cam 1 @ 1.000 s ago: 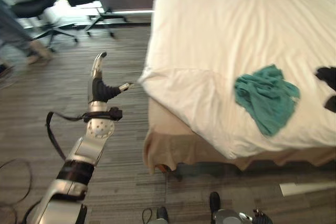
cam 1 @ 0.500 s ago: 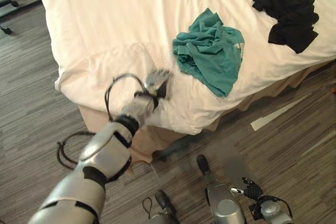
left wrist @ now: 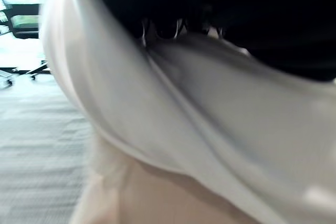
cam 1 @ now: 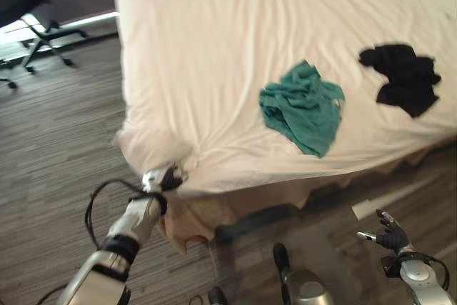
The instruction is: Tidy up the quilt and then pick up the clothes from the bed and put them into the laundry hamper.
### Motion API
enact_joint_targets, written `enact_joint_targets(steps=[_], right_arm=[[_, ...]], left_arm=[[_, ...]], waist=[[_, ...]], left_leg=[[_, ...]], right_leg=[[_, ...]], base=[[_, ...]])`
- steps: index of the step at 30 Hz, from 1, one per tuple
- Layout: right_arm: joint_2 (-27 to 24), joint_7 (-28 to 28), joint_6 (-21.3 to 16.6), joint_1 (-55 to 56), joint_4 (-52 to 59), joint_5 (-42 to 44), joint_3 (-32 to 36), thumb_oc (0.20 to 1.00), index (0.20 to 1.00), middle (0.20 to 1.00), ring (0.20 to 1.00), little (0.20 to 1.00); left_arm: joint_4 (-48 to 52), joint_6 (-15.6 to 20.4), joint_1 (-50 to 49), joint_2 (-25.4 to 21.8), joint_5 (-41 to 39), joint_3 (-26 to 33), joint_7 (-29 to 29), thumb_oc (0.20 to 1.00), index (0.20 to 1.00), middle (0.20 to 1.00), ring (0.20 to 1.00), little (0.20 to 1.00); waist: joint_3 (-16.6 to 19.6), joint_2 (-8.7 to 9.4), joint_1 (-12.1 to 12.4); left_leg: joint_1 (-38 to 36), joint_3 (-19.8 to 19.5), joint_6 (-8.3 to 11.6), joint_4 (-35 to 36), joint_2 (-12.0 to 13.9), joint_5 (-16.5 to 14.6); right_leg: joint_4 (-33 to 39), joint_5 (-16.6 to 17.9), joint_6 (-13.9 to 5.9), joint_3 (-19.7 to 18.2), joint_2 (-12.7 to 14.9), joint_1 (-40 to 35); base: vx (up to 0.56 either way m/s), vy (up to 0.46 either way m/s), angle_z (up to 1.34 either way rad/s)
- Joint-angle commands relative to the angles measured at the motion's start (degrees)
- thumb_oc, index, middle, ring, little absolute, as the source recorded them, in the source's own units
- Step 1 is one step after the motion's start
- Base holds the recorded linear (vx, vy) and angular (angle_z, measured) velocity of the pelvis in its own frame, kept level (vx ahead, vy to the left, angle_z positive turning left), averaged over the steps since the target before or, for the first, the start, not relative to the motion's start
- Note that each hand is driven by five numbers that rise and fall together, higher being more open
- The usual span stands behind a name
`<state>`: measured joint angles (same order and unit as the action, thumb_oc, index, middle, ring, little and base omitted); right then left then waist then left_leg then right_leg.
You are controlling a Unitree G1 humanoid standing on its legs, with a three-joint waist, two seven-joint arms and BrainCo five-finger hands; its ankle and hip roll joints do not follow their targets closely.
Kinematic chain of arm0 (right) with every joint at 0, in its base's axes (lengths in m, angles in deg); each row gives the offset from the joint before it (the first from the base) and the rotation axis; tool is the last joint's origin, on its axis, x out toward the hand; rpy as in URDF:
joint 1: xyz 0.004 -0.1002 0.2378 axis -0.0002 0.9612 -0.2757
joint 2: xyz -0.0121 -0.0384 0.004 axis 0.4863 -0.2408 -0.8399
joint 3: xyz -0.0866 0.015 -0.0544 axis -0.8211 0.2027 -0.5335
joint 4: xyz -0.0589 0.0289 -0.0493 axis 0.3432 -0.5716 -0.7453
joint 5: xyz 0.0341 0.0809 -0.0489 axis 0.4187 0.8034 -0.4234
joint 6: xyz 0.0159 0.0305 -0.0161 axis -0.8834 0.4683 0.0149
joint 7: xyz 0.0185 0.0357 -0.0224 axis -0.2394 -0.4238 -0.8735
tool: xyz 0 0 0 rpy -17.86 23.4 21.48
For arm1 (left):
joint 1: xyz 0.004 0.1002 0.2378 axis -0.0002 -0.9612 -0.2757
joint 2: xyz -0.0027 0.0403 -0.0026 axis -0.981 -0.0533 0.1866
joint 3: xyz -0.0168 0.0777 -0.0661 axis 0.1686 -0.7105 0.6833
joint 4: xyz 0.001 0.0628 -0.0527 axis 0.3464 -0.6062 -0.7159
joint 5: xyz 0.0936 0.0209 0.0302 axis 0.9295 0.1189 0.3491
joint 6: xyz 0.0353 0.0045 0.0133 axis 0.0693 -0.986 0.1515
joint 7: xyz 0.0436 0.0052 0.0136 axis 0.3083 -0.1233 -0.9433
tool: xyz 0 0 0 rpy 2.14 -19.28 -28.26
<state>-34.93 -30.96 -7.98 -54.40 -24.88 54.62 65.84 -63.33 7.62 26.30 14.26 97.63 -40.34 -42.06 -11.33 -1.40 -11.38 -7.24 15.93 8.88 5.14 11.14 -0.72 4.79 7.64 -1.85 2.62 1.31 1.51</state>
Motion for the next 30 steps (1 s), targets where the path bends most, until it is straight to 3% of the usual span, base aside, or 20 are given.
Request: enact_joint_targets(steps=[1,4,5,6,7,8,12,14,15,18,19,24,26,30], right_arm=[[-0.55,0.77,-3.04,-7.73,2.24,-3.12,1.21,1.0,1.0,1.0,1.0,1.0],[-2.44,1.29,-3.94,-14.84,6.03,-4.02,-0.48,1.0,1.0,1.0,1.0,1.0],[-3.58,2.12,-4.4,-21.55,6.04,-4.18,-2.8,1.0,1.0,1.0,1.0,1.0],[-3.62,2.15,-4.44,-21.73,5.93,-4.16,-2.89,1.0,1.0,1.0,1.0,1.0],[-4.48,2.7,-4.26,-29.12,5.35,-4.23,-5.99,0.2,0.2,0.2,0.2,0.2],[-4.49,2.71,-4.28,-29.18,5.3,-4.22,-6.03,0.2,0.2,0.2,0.2,0.2],[-5.02,5.09,-3.18,-56.22,-4.91,-1.52,-16.16,0.2,0.2,0.2,0.2,0.2],[-5.18,5.31,-3.26,-61.31,-7.85,-0.17,-18.08,0.2,0.2,0.2,0.2,0.2],[-3.89,6.11,-2.96,-69.2,-11.77,1.24,-21.16,0.2,0.2,0.2,0.2,0.2],[-2.25,7.03,-3.17,-74.45,-14.49,3.05,-23.23,0.2,0.2,0.2,0.2,0.2],[0.12,7.61,-3.33,-77.41,-16.21,3.02,-25.38,0.2,0.2,0.2,0.2,0.2],[7.22,6.73,-3.5,-75.09,-16.23,3.29,-27.36,0.2,0.2,0.2,0.2,0.2],[11.8,5.4,-2.75,-69.63,-16.02,-6.91,-33.94,0.2,0.2,0.2,0.2,0.2],[16.23,1.79,-3.35,-58.14,-15.58,-11.26,-37.9,0.2,0.2,0.2,0.2,0.2]], left_arm=[[-11.7,-6.87,-3.49,-4.91,-3.52,1.41,1.07,1.0,1.0,1.0,1.0,1.0],[-17.28,-6.44,-7.63,1.34,-8.32,2.86,-0.52,1.0,1.0,1.0,1.0,1.0],[-21.99,-5.98,-9.32,5.76,-10.7,1.62,-1.28,1.0,1.0,1.0,1.0,1.0],[-22.08,-5.94,-9.24,5.82,-10.71,1.68,-1.33,1.0,1.0,1.0,1.0,1.0],[-23.99,-5.52,-11.39,8.73,-11.66,-0.45,-0.68,1.0,1.0,1.0,1.0,1.0],[-24.0,-5.51,-11.38,8.75,-11.66,-0.42,-0.69,1.0,1.0,1.0,1.0,1.0],[-26.18,-3.72,-12.16,11.44,-13.0,-7.89,0.03,1.0,1.0,1.0,1.0,1.0],[-26.15,-3.53,-11.25,11.71,-13.19,-8.93,-0.05,1.0,1.0,1.0,1.0,1.0],[-26.13,-3.22,-8.78,11.46,-13.2,-11.89,-0.68,1.0,1.0,1.0,1.0,1.0],[-24.85,-2.64,-6.13,10.7,-13.34,-14.94,-1.73,1.0,1.0,1.0,1.0,1.0],[-22.18,-1.9,-2.67,10.39,-12.86,-18.67,-2.92,1.0,1.0,1.0,1.0,1.0],[-18.93,-1.7,1.07,11.8,-13.45,-21.64,-4.31,1.0,1.0,1.0,1.0,1.0],[-18.24,-1.9,2.82,12.68,-13.41,-21.06,-6.21,1.0,1.0,1.0,1.0,1.0],[-18.17,-2.13,2.76,13.5,-12.04,-20.56,-7.31,1.0,1.0,1.0,1.0,1.0]], waist=[[0.53,2.4,4.19],[1.74,2.81,6.5],[2.32,3.15,8.32],[2.42,3.13,8.2],[2.54,3.4,10.5],[2.55,3.39,10.43],[-1.97,3.64,16.84],[-3.05,3.37,17.47],[-5.69,2.88,19.01],[-8.12,2.16,20.23],[-10.16,1.1,21.2],[-12.85,-0.03,21.91],[-13.69,0.09,21.59],[-13.18,0.62,20.53]], left_leg=[[0.58,-2.29,-0.63,-0.14,0.03,-0.43],[0.29,-3.81,-0.93,-0.14,-0.4,-0.76],[0.78,-5.1,-1.06,-0.14,-0.68,-0.7],[1.08,-5.19,-1.08,-0.14,-0.69,-0.49],[1.98,-6.64,-1.11,-0.14,-0.88,-0.21],[2.02,-6.68,-1.11,-0.14,-0.88,-0.2],[9.06,-11.52,-0.39,-0.36,-1.2,2.52],[10.66,-12.33,-0.26,-0.56,-1.22,3.02],[13.47,-13.29,0.14,-0.95,-0.98,4.07],[17.03,-14.29,0.73,-1.88,-0.8,5.12],[19.89,-15.15,1.04,-2.28,-0.48,5.9],[23.93,-14.88,1.0,-3.48,-0.24,6.56],[24.18,-14.66,0.99,-4.55,-0.33,6.23],[22.74,-14.66,0.94,-4.43,-0.3,5.64]], right_leg=[[-5.29,-9.27,-10.51,0.13,8.67,-0.58],[-4.61,-9.64,-10.32,2.1,9.22,-2.83],[-4.28,-9.64,-10.21,3.65,9.56,-3.55],[-4.18,-9.42,-10.17,3.7,9.56,-3.34],[-4.25,-9.61,-10.03,5.07,9.69,-3.61],[-4.26,-9.61,-10.03,5.11,9.7,-3.6],[-5.5,-9.64,-9.85,7.86,9.83,0.03],[-6.11,-9.68,-9.75,8.28,9.89,1.4],[-7.28,-9.76,-9.58,8.86,10.0,3.91],[-8.85,-9.75,-9.47,9.36,10.2,7.05],[-10.47,-10.04,-9.44,10.22,10.36,9.79],[-13.13,-10.12,-9.52,10.38,10.95,14.53],[-12.92,-10.25,-9.27,10.02,10.93,14.46],[-11.73,-10.42,-9.24,9.75,10.65,12.8]], base=[[0.05,0.03,0.33],[0.05,0.028,0.39],[0.02,0.029,0.36],[0.03,0.025,0.49],[0.01,0.012,0.67],[-0.01,0.013,0.72],[-0.2,-0.003,0.64],[-0.16,0.009,0.69],[-0.11,0.02,0.47],[-0.19,0.009,0.21],[-0.15,0.022,0.35],[-0.11,0.036,0.17],[-0.04,-0.008,0.05],[0.0,-0.008,0.0]])
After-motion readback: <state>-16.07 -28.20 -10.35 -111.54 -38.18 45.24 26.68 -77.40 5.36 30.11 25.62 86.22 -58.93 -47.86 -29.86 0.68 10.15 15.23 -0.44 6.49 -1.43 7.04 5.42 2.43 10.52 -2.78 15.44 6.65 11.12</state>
